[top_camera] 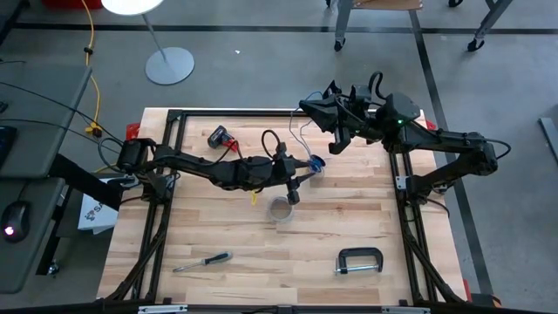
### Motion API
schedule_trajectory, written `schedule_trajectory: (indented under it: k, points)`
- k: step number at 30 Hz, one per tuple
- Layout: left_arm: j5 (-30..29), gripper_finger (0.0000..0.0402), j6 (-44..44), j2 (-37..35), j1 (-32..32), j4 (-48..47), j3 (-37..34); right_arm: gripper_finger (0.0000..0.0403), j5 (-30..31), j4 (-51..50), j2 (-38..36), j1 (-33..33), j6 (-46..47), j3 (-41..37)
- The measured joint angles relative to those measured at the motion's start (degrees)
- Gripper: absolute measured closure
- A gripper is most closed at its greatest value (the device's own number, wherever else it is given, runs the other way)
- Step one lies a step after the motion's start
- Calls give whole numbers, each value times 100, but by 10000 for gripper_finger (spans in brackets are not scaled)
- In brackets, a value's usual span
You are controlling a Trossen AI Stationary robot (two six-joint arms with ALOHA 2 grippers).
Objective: Coil cords
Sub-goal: Uncoil the blue wire from the spool
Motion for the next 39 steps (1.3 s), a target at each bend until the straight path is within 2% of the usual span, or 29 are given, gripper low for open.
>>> schedule_trajectory:
  k: [4,10,16,20,25,32,35,39]
  points:
    - [126,297,56,0,-2,-2,0,403,0,1,0,0,0,0]
    - [142,392,-172,0,-2,-68,17,403,0,2,0,-1,-2,0]
    - [153,399,-333,-17,4,-224,366,403,16,75,0,-1,60,0]
    - [574,400,-746,-283,-3,-696,569,397,268,166,-23,-2,389,0]
    - [952,401,-813,-1016,-78,-1299,684,338,340,-342,-106,-36,472,4]
    - [1037,401,-1216,-2158,-96,-2015,680,229,1625,-619,-350,-83,-404,4]
    - [977,401,-1358,-2497,-93,-2004,676,207,1707,-1053,-517,-140,-873,4]
    - [719,401,-1389,-2800,-7,-1700,678,202,1721,-1889,-799,-274,-951,4]
